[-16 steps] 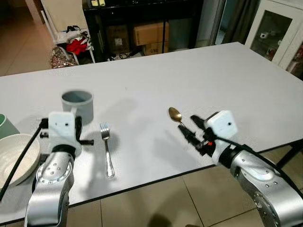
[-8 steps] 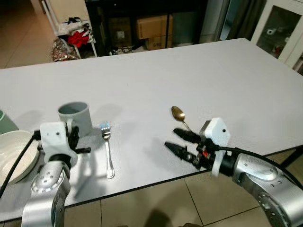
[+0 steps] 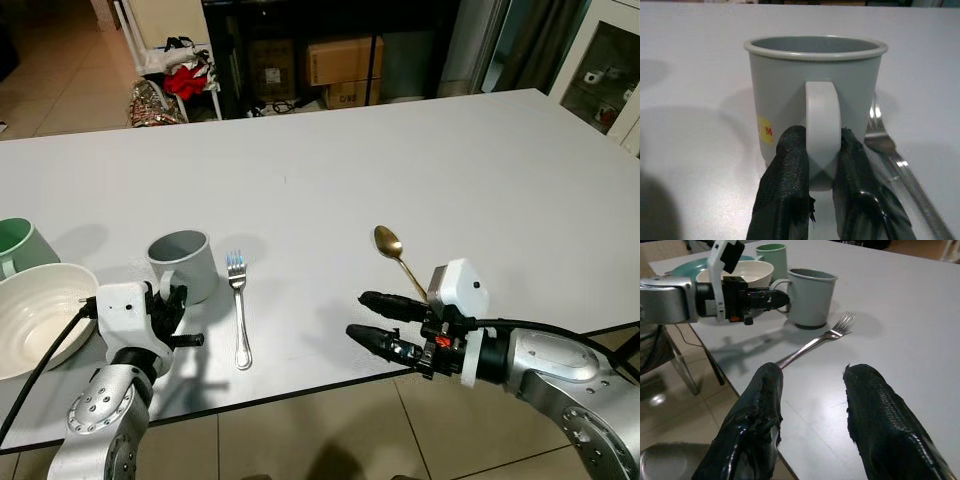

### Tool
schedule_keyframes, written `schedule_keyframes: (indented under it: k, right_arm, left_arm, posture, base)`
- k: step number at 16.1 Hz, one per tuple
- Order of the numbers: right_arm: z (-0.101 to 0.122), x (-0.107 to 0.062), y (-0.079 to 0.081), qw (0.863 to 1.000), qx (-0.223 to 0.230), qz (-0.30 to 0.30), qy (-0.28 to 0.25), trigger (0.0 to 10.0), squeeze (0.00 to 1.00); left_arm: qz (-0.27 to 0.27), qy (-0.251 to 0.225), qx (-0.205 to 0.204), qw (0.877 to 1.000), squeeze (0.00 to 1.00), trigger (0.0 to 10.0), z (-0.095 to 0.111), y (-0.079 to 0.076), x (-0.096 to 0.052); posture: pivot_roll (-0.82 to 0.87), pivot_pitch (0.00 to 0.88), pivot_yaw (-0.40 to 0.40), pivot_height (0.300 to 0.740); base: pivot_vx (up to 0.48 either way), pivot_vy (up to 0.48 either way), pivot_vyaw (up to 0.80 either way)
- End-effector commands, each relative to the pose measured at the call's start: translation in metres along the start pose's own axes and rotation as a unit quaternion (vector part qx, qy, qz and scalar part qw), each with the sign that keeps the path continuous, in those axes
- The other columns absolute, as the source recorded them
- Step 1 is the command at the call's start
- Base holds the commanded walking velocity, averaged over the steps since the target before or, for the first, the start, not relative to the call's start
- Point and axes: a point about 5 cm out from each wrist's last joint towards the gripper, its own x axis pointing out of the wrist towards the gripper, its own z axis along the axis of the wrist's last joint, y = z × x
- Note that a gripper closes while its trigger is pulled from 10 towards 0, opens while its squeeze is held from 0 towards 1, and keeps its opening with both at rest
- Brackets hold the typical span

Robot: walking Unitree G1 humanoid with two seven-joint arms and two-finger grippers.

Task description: Setting the table

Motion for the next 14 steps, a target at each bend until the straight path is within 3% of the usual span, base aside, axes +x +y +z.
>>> schedule_keyframes:
  k: [1,8,9,10,11,14]
  right_arm:
    - [0.005,-0.002,0.002,1.000,-0.011,0.005,-0.003,10.0,0.00]
    - [0.007,-0.004,-0.001,1.000,-0.017,0.010,0.000,10.0,0.00]
    - [0.007,-0.004,0.000,1.000,-0.018,0.012,0.000,10.0,0.00]
    - [0.007,-0.004,0.000,1.000,-0.019,0.014,0.001,10.0,0.00]
    - [0.007,-0.004,0.000,1.000,-0.020,0.015,0.000,10.0,0.00]
    - [0.008,-0.003,0.001,1.000,-0.022,0.018,-0.004,10.0,0.00]
  left_arm:
    - [0.008,0.031,0.009,0.999,0.00,10.0,-0.014,0.005,-0.001]
    - [-0.023,0.036,0.015,0.999,0.00,10.0,-0.023,0.003,0.012]
    - [-0.028,0.039,0.022,0.999,0.13,10.0,-0.024,0.003,0.013]
    - [-0.032,0.039,0.020,0.999,0.88,10.0,-0.024,0.002,0.013]
    - [-0.030,0.037,0.023,0.999,1.00,10.0,-0.023,0.003,0.013]
    - [-0.020,0.031,0.029,0.999,1.00,10.0,-0.021,0.009,0.010]
  posture:
    - [-0.03,0.000,0.047,0.740]
    - [-0.03,0.000,0.048,0.740]
    - [-0.03,0.000,0.048,0.740]
    - [-0.03,0.000,0.048,0.740]
    - [-0.03,0.000,0.048,0.740]
    - [-0.02,0.000,0.047,0.740]
  base:
    - [0.000,0.000,0.00]
    - [0.000,0.000,0.00]
    - [0.000,0.000,0.00]
    - [0.000,0.000,0.00]
    - [0.000,0.000,0.00]
    - [0.000,0.000,0.00]
